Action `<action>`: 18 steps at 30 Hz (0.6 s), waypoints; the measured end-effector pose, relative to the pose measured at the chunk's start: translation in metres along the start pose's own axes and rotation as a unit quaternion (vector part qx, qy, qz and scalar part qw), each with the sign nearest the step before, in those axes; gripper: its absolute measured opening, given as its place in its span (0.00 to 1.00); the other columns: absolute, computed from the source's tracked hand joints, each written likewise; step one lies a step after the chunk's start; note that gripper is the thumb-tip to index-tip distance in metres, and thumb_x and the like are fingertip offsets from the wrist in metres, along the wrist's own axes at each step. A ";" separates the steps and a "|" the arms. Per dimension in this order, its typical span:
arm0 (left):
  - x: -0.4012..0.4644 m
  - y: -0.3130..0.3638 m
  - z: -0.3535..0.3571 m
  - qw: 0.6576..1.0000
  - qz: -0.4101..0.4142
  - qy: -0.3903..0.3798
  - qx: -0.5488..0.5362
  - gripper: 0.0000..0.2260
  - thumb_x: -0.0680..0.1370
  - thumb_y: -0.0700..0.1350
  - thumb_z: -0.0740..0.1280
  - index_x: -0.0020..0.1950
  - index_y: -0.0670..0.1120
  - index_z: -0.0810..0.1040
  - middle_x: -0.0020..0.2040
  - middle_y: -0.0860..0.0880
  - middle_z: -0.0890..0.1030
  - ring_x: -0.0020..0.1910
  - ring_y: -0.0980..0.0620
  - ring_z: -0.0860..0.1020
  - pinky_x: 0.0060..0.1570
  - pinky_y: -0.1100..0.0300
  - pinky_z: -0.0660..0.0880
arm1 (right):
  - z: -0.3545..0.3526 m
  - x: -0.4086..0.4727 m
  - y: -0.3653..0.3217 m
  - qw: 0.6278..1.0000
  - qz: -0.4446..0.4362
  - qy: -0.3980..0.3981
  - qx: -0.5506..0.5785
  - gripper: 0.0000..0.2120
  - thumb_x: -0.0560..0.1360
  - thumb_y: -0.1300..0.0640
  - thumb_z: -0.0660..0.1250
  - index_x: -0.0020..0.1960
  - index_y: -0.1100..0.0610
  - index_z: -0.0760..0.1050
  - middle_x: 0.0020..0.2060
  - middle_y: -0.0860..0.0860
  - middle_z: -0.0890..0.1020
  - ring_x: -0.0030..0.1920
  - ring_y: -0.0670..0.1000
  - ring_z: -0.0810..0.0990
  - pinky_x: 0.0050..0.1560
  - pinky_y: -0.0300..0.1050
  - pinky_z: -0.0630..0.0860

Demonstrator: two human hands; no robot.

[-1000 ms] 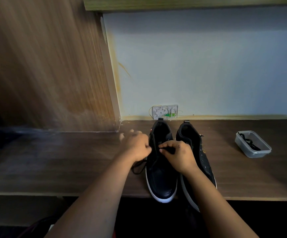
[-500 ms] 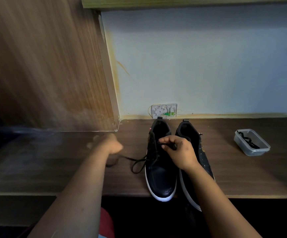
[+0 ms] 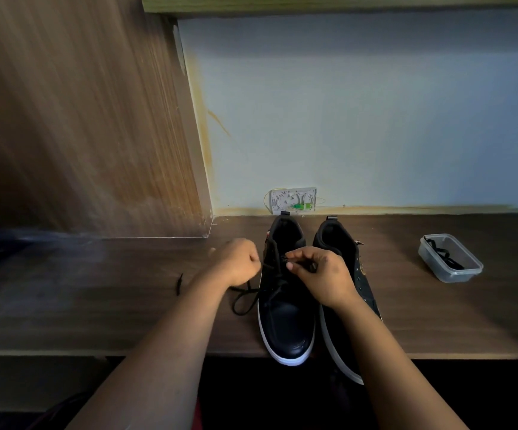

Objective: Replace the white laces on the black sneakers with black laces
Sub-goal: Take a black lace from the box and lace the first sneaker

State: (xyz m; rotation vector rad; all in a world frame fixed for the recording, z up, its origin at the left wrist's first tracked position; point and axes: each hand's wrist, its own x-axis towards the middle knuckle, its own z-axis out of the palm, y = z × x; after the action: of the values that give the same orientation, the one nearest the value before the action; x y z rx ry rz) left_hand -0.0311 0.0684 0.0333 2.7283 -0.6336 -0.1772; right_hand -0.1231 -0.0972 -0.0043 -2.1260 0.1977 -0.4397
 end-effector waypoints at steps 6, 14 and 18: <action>-0.001 -0.023 -0.029 0.987 -0.108 0.056 0.101 0.13 0.77 0.53 0.61 0.42 0.48 0.81 0.40 0.51 0.80 0.41 0.48 0.75 0.48 0.51 0.66 | -0.001 0.001 0.000 0.997 -0.032 -0.029 -0.064 0.12 0.78 0.64 0.64 0.54 0.53 0.82 0.44 0.44 0.84 0.50 0.46 0.81 0.56 0.36 0.75; -0.002 -0.026 -0.026 0.985 -0.134 -0.018 0.107 0.11 0.75 0.54 0.62 0.45 0.50 0.81 0.44 0.51 0.79 0.46 0.47 0.74 0.51 0.49 0.64 | 0.008 -0.008 -0.015 0.907 -0.069 -0.068 -0.410 0.13 0.79 0.47 0.58 0.59 0.48 0.75 0.60 0.51 0.65 0.60 0.56 0.62 0.60 0.53 0.64; -0.001 -0.027 -0.023 0.981 -0.149 -0.044 0.112 0.11 0.74 0.54 0.63 0.48 0.51 0.81 0.49 0.51 0.79 0.53 0.46 0.75 0.55 0.48 0.65 | 0.001 -0.006 -0.016 0.921 -0.039 -0.095 -0.375 0.11 0.79 0.46 0.60 0.57 0.47 0.75 0.59 0.50 0.64 0.61 0.55 0.62 0.63 0.54 0.64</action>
State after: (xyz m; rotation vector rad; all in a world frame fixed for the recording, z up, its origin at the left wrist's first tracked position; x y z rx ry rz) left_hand -0.0168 0.0982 0.0458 3.0391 -0.2758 -0.3152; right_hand -0.1285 -0.0861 0.0070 -2.9229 0.1865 -0.2087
